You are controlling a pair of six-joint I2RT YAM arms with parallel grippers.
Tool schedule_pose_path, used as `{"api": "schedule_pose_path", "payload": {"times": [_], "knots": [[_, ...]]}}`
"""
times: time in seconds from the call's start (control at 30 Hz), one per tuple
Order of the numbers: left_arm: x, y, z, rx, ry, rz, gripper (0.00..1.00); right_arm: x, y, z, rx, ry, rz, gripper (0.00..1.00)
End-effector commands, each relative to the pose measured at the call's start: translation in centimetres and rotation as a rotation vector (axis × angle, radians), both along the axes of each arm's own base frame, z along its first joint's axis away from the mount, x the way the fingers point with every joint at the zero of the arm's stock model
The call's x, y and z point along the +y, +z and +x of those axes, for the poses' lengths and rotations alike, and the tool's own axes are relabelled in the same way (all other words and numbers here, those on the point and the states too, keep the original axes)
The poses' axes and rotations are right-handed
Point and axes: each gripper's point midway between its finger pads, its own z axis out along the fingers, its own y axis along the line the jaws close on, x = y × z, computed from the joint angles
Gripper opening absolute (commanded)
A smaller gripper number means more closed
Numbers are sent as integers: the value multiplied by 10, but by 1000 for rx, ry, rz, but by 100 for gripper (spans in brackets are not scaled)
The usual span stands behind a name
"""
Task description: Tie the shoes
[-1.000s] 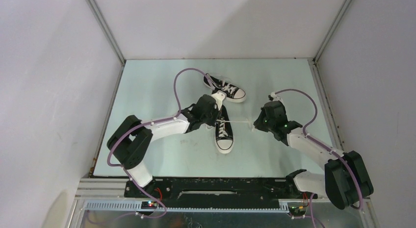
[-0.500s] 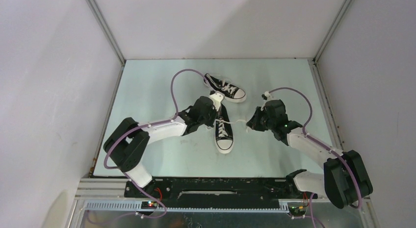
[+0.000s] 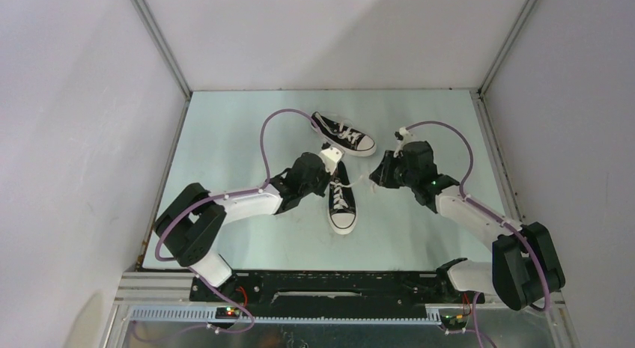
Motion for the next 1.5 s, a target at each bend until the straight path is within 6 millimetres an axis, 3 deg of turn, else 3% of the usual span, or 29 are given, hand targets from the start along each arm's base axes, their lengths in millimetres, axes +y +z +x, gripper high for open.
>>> {"api": "schedule_pose_path", "payload": {"times": [0.0,0.03,0.1,0.3,0.43,0.53,0.73,0.87,1.23,1.47], "knots": [[-8,34,9,-100,-14,-51,0,-35,-1,19,30,-236,-41,39],[-8,35,9,-100,-12,-51,0,-38,-4,14,34,-246,-24,55],[-8,36,9,-98,-13,-51,0,-32,8,13,-16,-240,67,67],[-8,36,7,-78,-2,-43,0,1,19,-13,92,-302,310,80],[-4,36,8,-75,19,-35,0,18,23,-19,212,-499,511,82],[-3,35,8,-72,24,-30,0,29,16,-27,294,-618,612,81],[-3,34,8,-65,23,-27,0,72,19,-31,371,-627,783,80],[-5,35,7,-72,8,-30,0,86,13,-29,424,-647,875,78],[-4,43,3,-77,3,-62,0,74,-6,-11,393,-710,928,76],[-2,45,2,-85,5,-62,0,64,-31,2,416,-737,911,74]]}}
